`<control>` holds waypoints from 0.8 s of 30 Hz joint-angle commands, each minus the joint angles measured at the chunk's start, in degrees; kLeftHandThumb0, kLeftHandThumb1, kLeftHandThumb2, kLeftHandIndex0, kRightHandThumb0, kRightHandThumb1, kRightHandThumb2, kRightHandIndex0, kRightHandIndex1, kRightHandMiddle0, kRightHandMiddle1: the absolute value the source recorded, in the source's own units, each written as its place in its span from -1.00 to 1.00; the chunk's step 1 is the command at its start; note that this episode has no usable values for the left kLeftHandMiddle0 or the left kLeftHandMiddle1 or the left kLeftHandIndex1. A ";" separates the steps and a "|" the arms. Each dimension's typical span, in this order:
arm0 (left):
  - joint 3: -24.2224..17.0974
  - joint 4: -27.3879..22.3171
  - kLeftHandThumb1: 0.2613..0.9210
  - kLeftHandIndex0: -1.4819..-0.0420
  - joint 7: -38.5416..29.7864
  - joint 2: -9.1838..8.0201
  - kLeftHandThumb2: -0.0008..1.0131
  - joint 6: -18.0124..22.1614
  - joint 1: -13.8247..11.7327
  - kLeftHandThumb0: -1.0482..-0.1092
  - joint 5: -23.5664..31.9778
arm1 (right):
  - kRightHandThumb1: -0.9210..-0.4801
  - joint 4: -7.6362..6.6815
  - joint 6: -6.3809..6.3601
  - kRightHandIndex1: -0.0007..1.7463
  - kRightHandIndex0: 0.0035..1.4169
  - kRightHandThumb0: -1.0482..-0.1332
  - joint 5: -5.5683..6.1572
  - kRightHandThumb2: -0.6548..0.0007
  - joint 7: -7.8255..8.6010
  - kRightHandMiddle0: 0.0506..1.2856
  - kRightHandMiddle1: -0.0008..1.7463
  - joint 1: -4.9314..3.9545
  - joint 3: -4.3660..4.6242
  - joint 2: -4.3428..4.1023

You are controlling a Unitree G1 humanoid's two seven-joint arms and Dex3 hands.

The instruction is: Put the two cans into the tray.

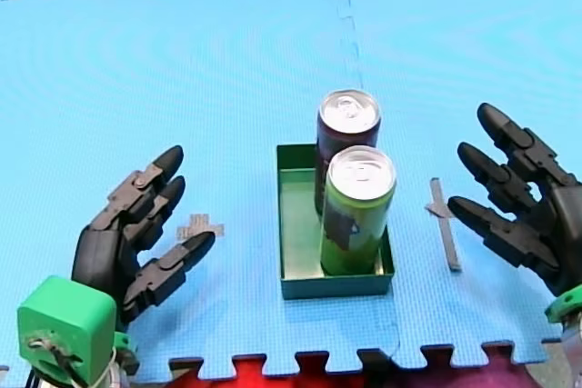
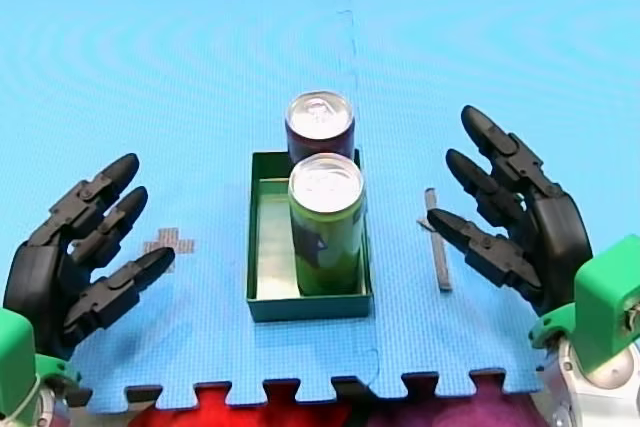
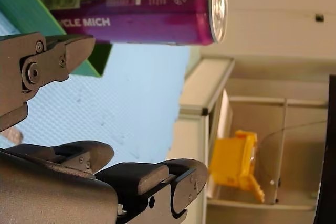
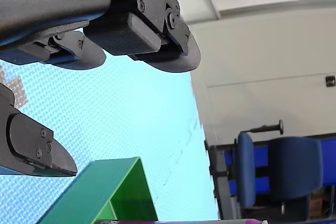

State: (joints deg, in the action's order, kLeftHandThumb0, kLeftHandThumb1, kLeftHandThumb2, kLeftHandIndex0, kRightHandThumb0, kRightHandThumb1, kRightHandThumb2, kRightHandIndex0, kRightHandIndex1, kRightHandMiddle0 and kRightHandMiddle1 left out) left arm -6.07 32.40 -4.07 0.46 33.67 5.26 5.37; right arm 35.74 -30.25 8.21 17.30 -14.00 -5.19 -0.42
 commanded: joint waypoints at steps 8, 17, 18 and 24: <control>0.09 -0.43 0.63 0.25 -1.14 -0.18 -0.99 0.00 -0.13 -0.07 0.13 | -0.88 0.66 -1.47 -0.99 -0.38 -0.62 0.57 1.00 0.47 -0.44 -1.00 0.48 0.21 0.52; -0.08 -1.35 0.67 0.24 -1.81 -0.14 -0.99 -0.22 -0.30 -0.04 0.42 | -0.87 0.77 -1.94 -1.00 -0.37 -0.60 0.98 1.00 1.03 -0.44 -1.00 0.78 0.17 0.60; -0.08 -1.45 0.67 0.24 -1.81 -0.11 -0.99 -0.26 -0.29 -0.03 0.42 | -0.87 0.72 -1.83 -1.00 -0.37 -0.60 0.96 1.00 0.98 -0.44 -1.00 0.75 0.19 0.63; -0.03 -2.61 0.69 0.24 -1.78 0.08 -0.99 -0.46 -0.79 0.00 0.43 | -0.86 0.40 -1.46 -1.00 -0.37 -0.59 0.82 1.00 0.76 -0.44 -1.00 0.80 0.28 0.71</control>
State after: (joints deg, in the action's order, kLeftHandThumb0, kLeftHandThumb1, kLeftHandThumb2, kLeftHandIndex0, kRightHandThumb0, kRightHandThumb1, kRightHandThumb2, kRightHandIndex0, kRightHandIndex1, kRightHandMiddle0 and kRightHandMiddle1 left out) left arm -6.04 30.32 -5.94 0.67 33.44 4.72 5.70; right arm 36.33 -31.87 8.85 18.22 -13.27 -4.85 0.44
